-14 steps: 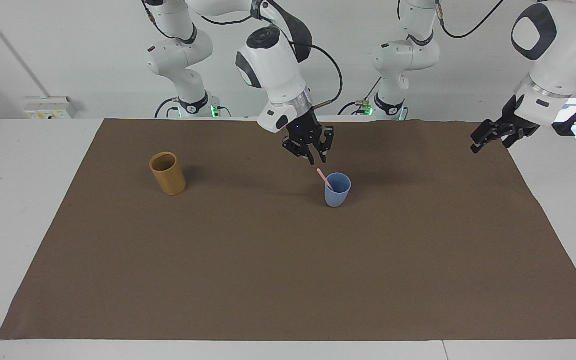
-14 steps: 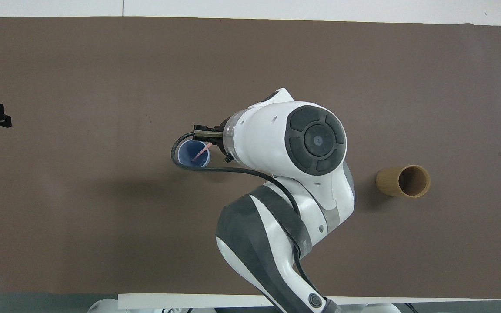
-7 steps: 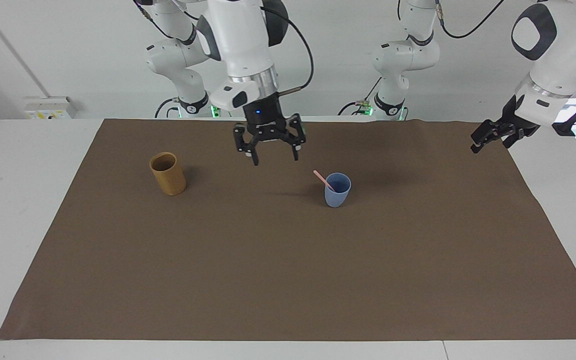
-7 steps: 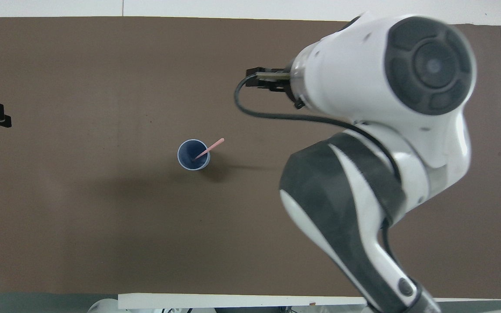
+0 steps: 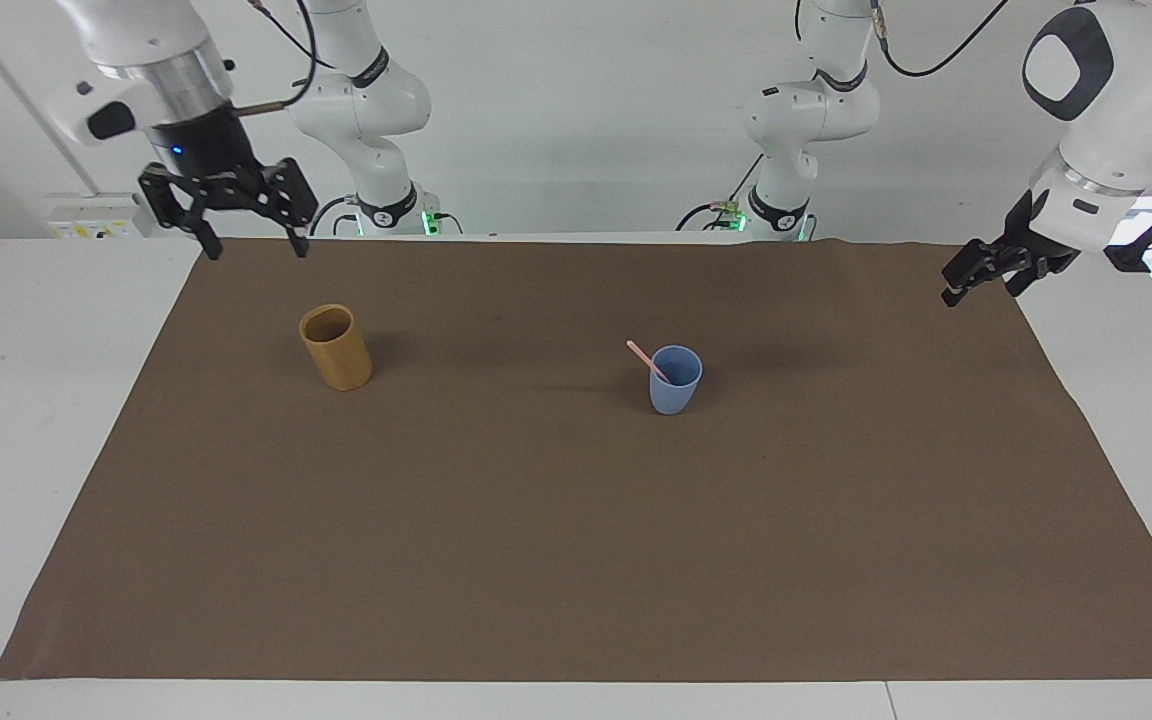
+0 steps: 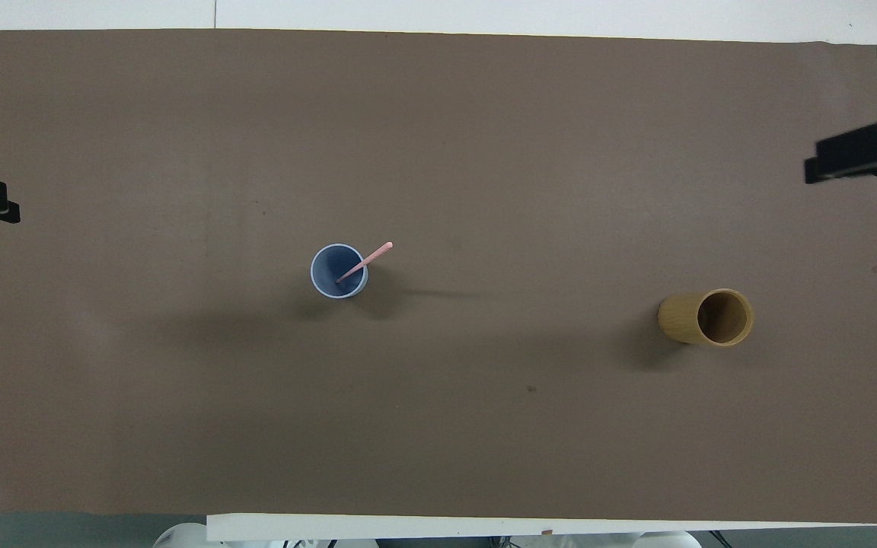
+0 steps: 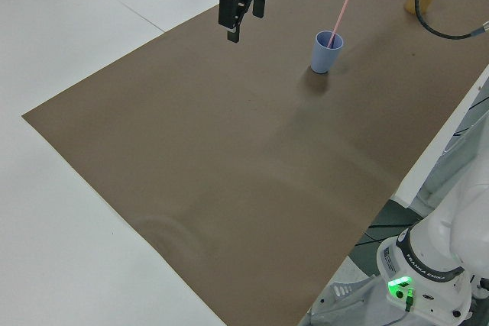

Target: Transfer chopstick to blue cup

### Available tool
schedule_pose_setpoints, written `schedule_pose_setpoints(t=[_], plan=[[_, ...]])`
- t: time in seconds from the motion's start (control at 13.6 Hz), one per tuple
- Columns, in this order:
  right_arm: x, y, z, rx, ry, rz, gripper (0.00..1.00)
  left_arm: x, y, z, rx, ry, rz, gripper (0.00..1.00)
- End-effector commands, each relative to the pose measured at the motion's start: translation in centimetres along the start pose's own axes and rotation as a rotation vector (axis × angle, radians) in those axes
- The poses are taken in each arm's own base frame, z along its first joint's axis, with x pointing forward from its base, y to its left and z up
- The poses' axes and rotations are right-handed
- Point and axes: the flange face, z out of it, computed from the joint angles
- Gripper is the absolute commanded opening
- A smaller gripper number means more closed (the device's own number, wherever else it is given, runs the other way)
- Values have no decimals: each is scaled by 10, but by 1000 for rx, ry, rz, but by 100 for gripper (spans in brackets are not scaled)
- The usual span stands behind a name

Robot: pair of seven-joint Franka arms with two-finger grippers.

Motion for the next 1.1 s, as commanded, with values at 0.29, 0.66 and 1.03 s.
schedule_pose_setpoints(t=[0.29,0.66,1.03], plan=[[-34,24,29,-15,-160,-37,100,-1,-1,-1,2,-10,3,100],[-22,27,41,-69,-172,-51,100,-1,-1,-1,2,-10,3,100],[-12,38,47,-68,-185,-27,100,-1,-1,-1,2,-10,3,100]])
